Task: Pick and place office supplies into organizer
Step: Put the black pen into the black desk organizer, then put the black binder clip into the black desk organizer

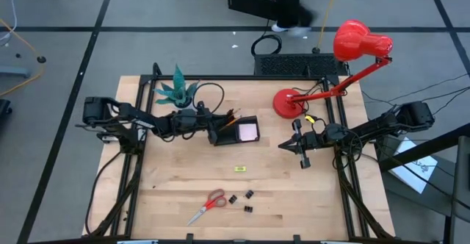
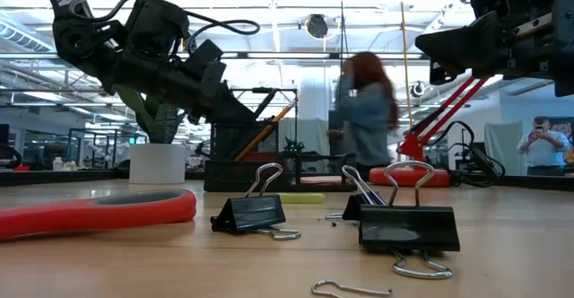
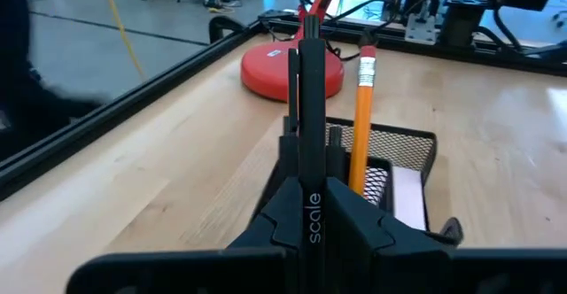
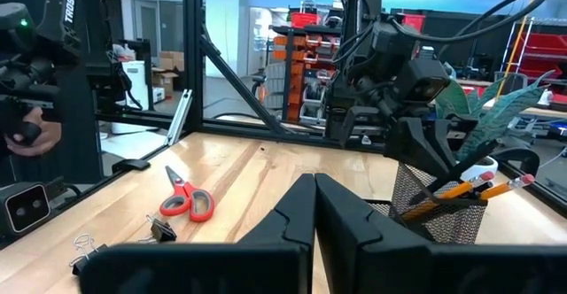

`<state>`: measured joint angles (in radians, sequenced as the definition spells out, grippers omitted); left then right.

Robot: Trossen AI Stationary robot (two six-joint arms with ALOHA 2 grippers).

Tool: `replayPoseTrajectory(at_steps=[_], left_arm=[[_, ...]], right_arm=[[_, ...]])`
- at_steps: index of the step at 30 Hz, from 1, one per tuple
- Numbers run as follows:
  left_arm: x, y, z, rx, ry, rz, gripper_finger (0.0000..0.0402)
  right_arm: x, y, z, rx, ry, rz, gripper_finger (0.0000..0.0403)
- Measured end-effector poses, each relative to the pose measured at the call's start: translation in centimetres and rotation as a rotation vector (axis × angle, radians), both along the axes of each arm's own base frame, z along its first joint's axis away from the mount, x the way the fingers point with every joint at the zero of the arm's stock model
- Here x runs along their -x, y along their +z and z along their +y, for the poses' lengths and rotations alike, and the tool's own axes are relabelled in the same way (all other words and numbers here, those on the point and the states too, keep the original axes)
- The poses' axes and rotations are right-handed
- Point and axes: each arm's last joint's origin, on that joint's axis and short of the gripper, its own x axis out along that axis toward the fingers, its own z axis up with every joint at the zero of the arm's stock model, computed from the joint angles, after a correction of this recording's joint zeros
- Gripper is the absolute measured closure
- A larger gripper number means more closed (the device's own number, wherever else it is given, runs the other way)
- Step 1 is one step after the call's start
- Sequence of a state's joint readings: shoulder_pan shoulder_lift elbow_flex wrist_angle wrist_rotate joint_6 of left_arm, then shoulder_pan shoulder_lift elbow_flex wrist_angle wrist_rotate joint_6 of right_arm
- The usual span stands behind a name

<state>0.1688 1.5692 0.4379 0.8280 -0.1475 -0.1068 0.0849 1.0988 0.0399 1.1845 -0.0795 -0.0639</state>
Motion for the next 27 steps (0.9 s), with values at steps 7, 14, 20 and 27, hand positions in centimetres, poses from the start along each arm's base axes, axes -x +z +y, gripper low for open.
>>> replayPoseTrajectory(at_steps=[7, 14, 20, 27], left_arm=[[0.0, -0.1, -0.1, 0.012, -0.034, 0.005, 0.0369], [0.0, -0.1, -0.2, 0.023, -0.042, 0.004, 0.0331], [0.0, -0.1, -0.2, 0.022, -0.044, 0.004, 0.0299], [0.0, 1.5, -0.5, -0.069, -0.083, -0.051, 0.0299]], right_arm=[[0.0, 0.0, 0.0, 0.0, 0.0, 0.0, 0.0399], [0.0, 0.0, 0.0, 0.0, 0.0, 0.0, 0.0399], [0.0, 0.0, 0.0, 0.0, 0.0, 0.0, 0.0399], [0.0, 0.0, 0.0, 0.0, 0.0, 0.001, 0.0399]])
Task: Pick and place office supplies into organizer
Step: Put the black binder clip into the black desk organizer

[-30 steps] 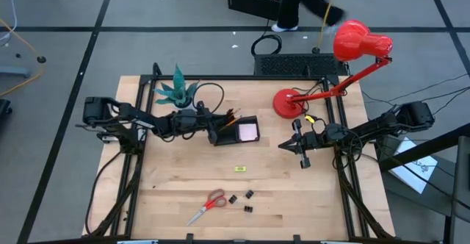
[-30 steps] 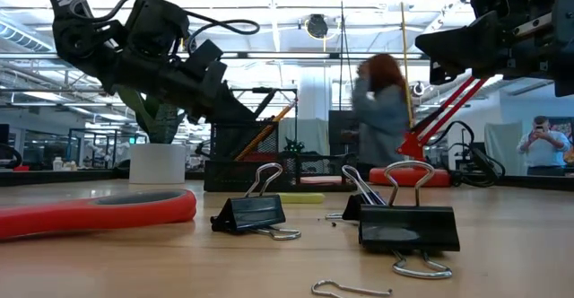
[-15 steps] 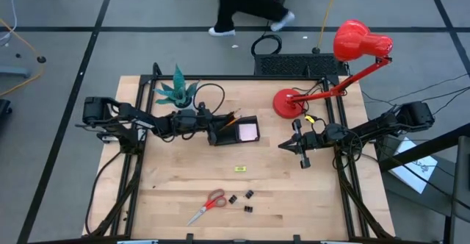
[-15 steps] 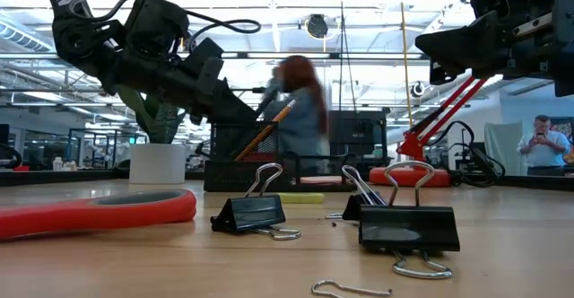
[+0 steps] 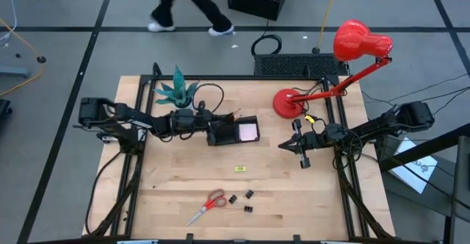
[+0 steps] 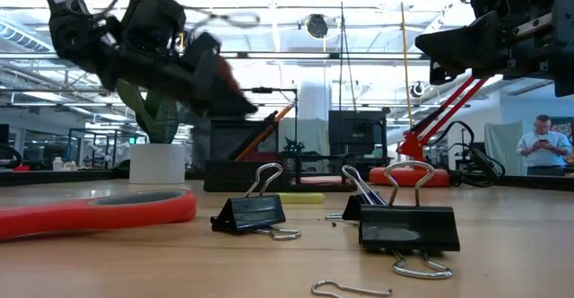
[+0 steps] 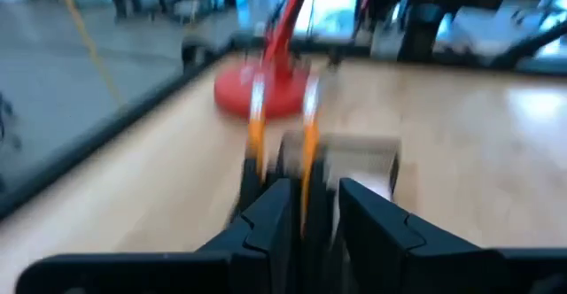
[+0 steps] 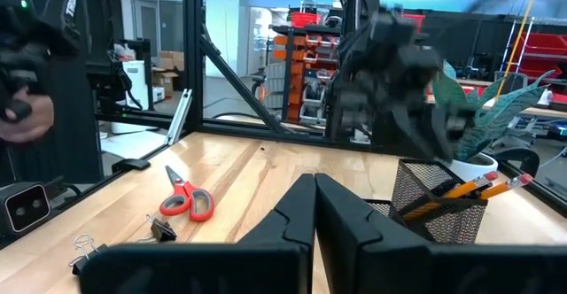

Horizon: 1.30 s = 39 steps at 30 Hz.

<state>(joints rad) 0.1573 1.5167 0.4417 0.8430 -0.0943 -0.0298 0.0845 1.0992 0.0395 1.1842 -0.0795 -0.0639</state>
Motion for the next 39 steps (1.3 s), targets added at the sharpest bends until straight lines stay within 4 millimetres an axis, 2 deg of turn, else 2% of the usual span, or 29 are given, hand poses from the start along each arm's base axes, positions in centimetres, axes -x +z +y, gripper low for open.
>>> replayPoseTrajectory(at_steps=[4, 9, 12, 15, 17, 20, 26, 29, 34, 39], left_arm=[[0.2, 3.9, -0.9, -0.035, 0.002, -0.041, 0.03], [1.1, 7.7, -4.3, -0.075, -0.036, 0.064, 0.03], [1.7, 8.4, -6.9, -0.071, -0.084, 0.114, 0.03], [2.2, 8.3, -9.5, -0.065, -0.189, 0.125, 0.03], [2.3, 7.8, -11.1, -0.051, -0.241, 0.132, 0.03], [2.4, 6.1, -13.0, -0.043, -0.289, 0.183, 0.03], [0.6, 2.4, -15.5, -0.076, -0.356, 0.172, 0.0303], [-0.5, 0.3, -16.1, -0.099, -0.365, 0.168, 0.0326], [-1.7, -2.7, -16.1, -0.099, -0.42, 0.206, 0.0391], [-2.1, -3.6, -15.2, -0.076, -0.409, 0.244, 0.0391]], right_arm=[[0.0, -0.1, 0.0, 0.0, 0.0, 0.006, 0.0399], [0.0, -0.2, 0.0, 0.002, 0.0, 0.017, 0.0399], [0.0, -0.1, 0.0, 0.002, 0.0, 0.014, 0.0399], [0.0, -0.1, 0.0, 0.009, 0.0, 0.013, 0.0399], [0.0, -0.1, 0.0, 0.009, 0.0, 0.011, 0.0399], [0.0, 0.0, 0.0, 0.008, -0.001, 0.004, 0.0399], [0.0, -0.1, 0.0, 0.012, -0.001, 0.005, 0.0399], [0.0, -0.1, 0.0, 0.025, -0.002, 0.004, 0.0399], [0.0, -0.1, 0.0, 0.063, -0.005, -0.003, 0.0399], [0.0, -0.1, 0.0, 0.12, -0.01, -0.014, 0.0399]])
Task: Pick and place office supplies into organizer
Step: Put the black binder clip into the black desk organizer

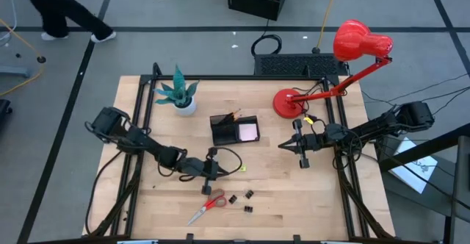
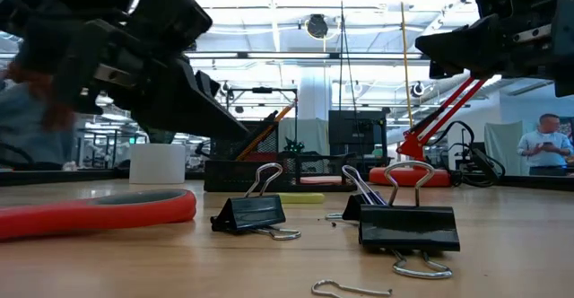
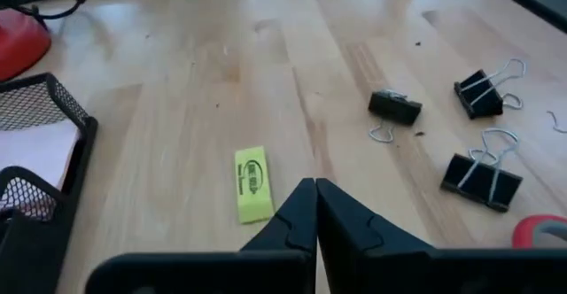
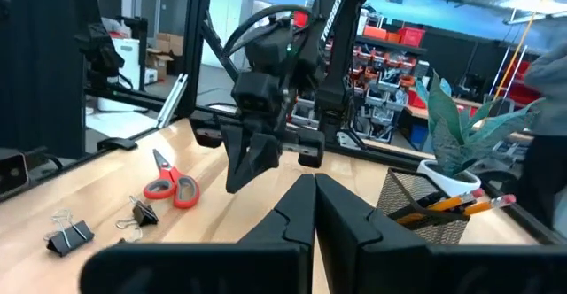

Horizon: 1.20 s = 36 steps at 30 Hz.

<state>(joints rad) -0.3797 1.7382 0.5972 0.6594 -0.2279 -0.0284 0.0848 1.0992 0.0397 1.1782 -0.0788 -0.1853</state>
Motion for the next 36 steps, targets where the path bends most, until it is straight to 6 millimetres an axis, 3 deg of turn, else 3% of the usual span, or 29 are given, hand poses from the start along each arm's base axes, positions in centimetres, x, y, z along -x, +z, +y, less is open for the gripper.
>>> replayPoseTrajectory(at_steps=[8, 12, 17, 22, 30, 36], left_arm=[[-0.2, -0.2, 0.6, 0.011, -0.03, 0.027, 0.0387], [0.2, -0.7, 0.7, -0.033, -0.052, 0.087, 0.0396], [-0.1, -0.6, 1.5, -0.032, 0.046, 0.07, 0.0392], [1.1, -1.0, -0.3, -0.088, -0.008, 0.074, 0.0398], [3.7, 2.1, -1.6, -0.22, 0.053, 0.067, 0.0398], [6.4, 3.8, -1.6, -0.24, 0.062, -0.101, 0.0398]], right_arm=[[0.1, 0.9, 0.0, -0.025, 0.005, -0.092, 0.0399], [0.1, 0.8, 0.1, -0.082, 0.036, -0.066, 0.0399], [0.1, 0.3, 0.1, -0.122, 0.046, -0.013, 0.0399], [0.0, 0.1, 0.1, -0.117, 0.037, 0.013, 0.0399], [0.0, 0.0, 0.3, -0.164, 0.054, 0.032, 0.0398], [0.3, -0.2, 1.9, -0.154, 0.147, 0.062, 0.0388]])
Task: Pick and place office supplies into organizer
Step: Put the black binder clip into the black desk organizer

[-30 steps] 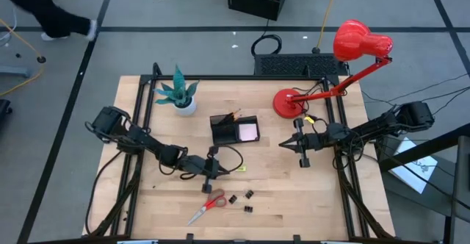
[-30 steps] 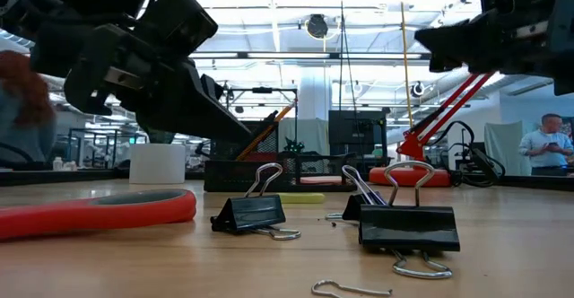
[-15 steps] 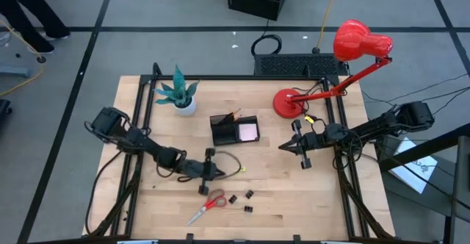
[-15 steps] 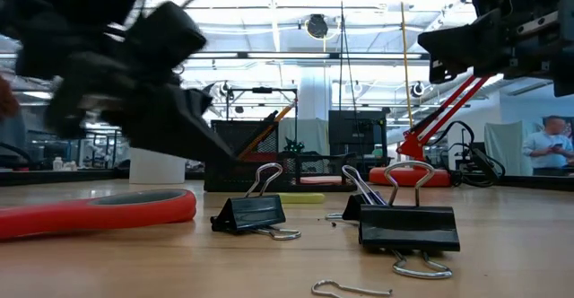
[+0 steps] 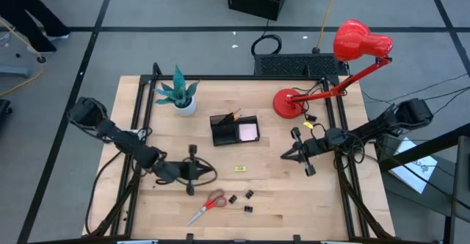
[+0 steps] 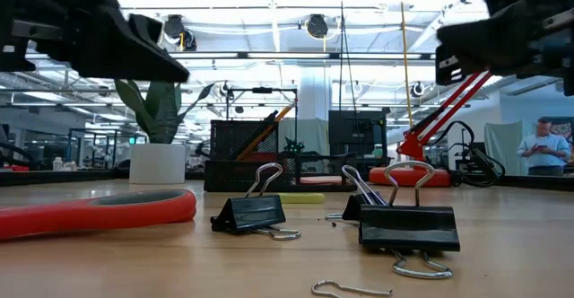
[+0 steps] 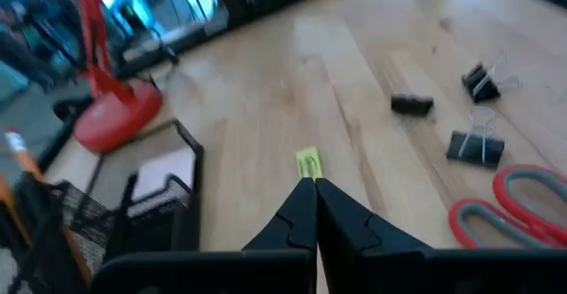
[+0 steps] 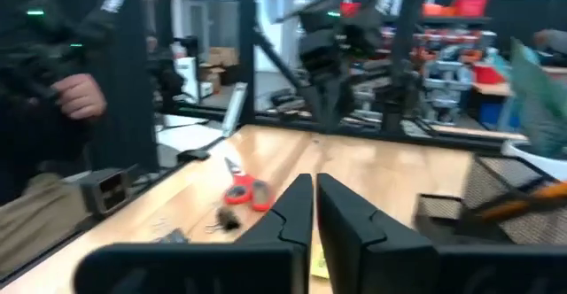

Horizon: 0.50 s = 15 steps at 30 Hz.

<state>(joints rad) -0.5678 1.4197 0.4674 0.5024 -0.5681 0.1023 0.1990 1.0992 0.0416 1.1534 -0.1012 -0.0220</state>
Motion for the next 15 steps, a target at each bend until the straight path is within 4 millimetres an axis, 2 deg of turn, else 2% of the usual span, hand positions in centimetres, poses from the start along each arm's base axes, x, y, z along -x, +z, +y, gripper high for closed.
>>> replayPoseTrajectory(at_steps=[5, 11, 15], left_arm=[[1.5, -1.1, 0.8, 0.011, -0.034, -0.106, 0.04], [1.9, -1.2, 1.8, 0.049, -0.014, -0.176, 0.0389], [1.6, -1.2, 2.2, 0.078, -0.004, -0.175, 0.0393]], right_arm=[[-0.1, -0.4, 1.4, 0.035, 0.016, 0.078, 0.0332], [-1.5, 1.0, 3.4, 0.053, -0.059, 0.145, 0.0242], [-1.9, 1.7, 4.1, 0.069, -0.04, 0.124, 0.0201]])
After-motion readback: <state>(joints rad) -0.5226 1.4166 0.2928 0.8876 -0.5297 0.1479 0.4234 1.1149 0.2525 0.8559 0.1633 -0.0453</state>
